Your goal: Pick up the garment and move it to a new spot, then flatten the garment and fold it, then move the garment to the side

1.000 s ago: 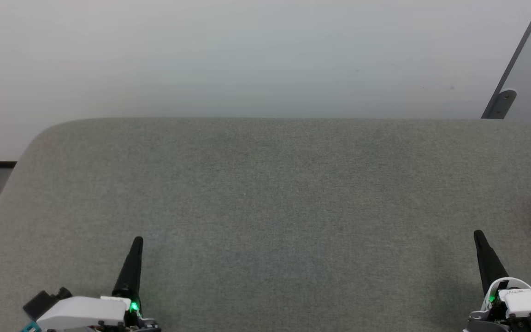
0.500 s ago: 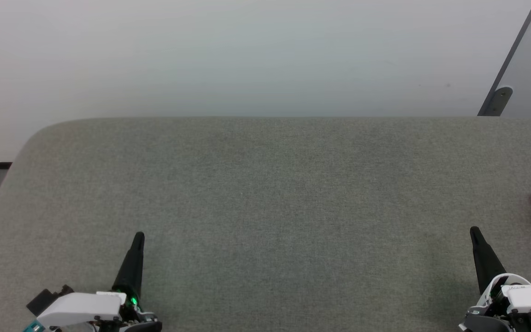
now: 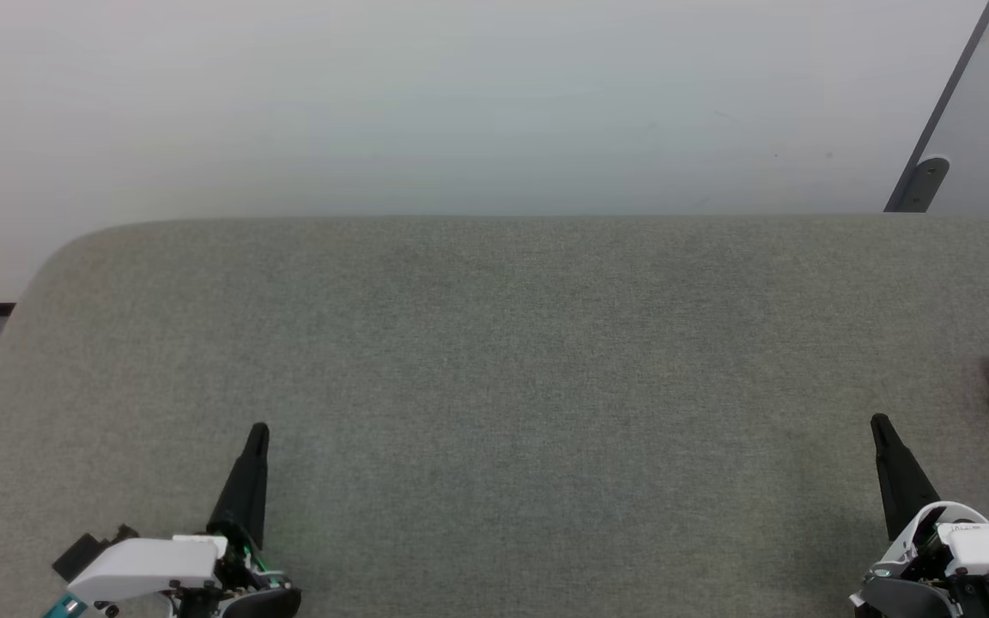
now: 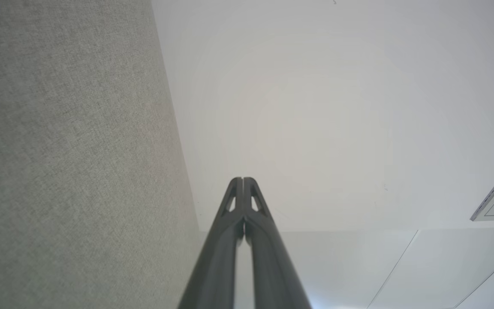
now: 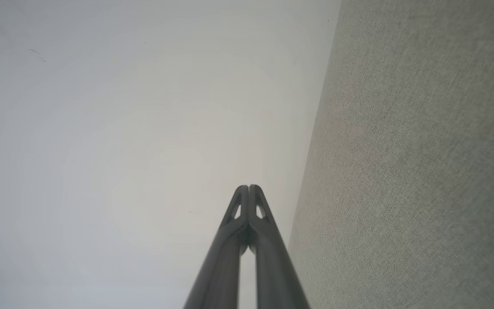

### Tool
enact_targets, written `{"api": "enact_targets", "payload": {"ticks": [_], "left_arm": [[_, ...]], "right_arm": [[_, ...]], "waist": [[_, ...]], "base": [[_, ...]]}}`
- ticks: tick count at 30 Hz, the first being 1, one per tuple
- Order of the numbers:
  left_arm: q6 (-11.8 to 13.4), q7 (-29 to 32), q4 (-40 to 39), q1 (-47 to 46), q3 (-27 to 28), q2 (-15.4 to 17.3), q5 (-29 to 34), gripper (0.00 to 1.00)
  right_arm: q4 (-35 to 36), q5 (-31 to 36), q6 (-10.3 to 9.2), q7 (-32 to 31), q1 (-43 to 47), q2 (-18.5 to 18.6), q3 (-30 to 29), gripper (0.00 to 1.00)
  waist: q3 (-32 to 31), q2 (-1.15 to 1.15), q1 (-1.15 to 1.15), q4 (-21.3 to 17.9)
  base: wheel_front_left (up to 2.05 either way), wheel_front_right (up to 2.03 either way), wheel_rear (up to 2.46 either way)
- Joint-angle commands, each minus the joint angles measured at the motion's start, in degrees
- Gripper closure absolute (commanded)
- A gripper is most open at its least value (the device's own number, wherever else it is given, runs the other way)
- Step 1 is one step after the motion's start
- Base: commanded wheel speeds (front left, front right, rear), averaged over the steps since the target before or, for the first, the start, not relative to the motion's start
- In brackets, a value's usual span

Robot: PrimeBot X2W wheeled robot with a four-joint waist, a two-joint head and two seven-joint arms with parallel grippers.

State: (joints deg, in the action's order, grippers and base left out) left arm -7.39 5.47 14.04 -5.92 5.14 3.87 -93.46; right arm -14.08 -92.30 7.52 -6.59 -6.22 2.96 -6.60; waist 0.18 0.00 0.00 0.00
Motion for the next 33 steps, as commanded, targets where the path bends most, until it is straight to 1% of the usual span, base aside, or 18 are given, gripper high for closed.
{"api": "enact_targets", "payload": {"ticks": [1, 33], "left_arm": [[-0.18, 0.13, 0.09, -0.52, 0.11, -0.06, -0.15, 1.0], [-0.18, 0.5, 0.1, -0.58, 0.61, -0.41, 0.42, 1.0]], "right_arm": [[-0.05, -0.11, -0.06, -0.17, -0.16, -0.23, 0.0, 1.0], [-0.04, -0.14, -0.06, -0.15, -0.16, -0.23, 0.04, 1.0]], "waist": [[0.0, 0.0, 0.0, 0.0], [0.0, 0.0, 0.0, 0.0]], "base": [[0.0, 0.0, 0.0], [0.0, 0.0, 0.0]]}}
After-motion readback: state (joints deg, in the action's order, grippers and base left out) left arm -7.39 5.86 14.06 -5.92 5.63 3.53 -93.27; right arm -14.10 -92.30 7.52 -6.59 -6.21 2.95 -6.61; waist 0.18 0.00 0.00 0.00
